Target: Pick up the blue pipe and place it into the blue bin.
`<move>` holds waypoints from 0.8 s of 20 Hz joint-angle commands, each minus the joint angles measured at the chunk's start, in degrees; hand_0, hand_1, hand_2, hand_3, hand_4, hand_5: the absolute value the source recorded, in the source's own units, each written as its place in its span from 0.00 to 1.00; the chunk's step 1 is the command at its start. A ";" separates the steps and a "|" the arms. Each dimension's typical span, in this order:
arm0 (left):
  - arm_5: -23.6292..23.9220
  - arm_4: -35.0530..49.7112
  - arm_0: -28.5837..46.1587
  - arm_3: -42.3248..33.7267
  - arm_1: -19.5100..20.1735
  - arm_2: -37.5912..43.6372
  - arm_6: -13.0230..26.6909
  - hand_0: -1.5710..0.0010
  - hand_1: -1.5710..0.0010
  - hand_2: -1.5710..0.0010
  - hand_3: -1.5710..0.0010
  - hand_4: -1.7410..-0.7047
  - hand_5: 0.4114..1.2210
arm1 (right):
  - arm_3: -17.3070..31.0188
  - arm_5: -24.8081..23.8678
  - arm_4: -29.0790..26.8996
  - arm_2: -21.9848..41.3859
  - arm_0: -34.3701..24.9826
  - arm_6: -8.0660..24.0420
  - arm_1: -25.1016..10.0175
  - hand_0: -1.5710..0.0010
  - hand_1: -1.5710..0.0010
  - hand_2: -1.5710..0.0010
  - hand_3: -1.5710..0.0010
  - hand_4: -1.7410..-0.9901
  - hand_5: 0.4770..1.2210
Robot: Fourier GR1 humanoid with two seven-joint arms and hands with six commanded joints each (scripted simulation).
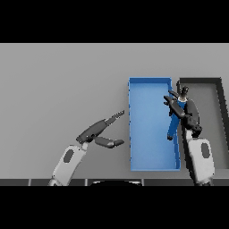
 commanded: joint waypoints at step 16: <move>0.36 0.14 0.66 -1.35 -0.16 -0.25 0.43 1.00 1.00 1.00 1.00 0.79 0.10 | 5.73 -19.66 -26.12 33.62 -8.11 -0.04 -28.48 0.82 0.83 0.84 0.95 0.65 0.65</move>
